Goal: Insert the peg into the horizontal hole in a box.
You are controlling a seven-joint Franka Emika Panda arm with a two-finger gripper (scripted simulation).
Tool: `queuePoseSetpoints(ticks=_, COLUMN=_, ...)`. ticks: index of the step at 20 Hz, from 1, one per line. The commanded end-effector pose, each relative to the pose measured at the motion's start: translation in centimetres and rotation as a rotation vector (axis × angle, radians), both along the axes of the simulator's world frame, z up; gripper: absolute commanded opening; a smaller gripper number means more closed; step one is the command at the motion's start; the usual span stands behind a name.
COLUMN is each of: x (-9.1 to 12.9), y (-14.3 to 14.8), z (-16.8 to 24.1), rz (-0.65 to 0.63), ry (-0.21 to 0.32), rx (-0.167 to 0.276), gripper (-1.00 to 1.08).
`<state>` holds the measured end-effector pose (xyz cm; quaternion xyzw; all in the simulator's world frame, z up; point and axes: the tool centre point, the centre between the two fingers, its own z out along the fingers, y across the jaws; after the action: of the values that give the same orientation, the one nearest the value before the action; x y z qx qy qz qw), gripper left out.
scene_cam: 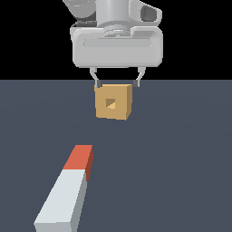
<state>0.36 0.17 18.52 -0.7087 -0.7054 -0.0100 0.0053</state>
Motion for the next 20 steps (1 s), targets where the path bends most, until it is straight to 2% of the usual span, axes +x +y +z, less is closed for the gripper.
queuePoseSetpoints(ticks=1, x=0.0, y=0.0, z=0.0, rz=0.0, ry=0.0, rx=0.0, gripper=1.0)
queuePoseSetpoints(ticks=6, x=-0.4, y=-0.7, z=-0.5, rz=0.001, ry=0.0, rx=-0.001, gripper=1.0)
queuePoseSetpoints(ticks=10, x=-1.2, y=-2.4, z=-1.5, rz=0.005, ry=0.001, rx=-0.003, gripper=1.0)
queuePoseSetpoints(ticks=20, x=-5.0, y=-10.5, z=-6.7, rz=0.022, ry=0.004, rx=-0.013, gripper=1.0)
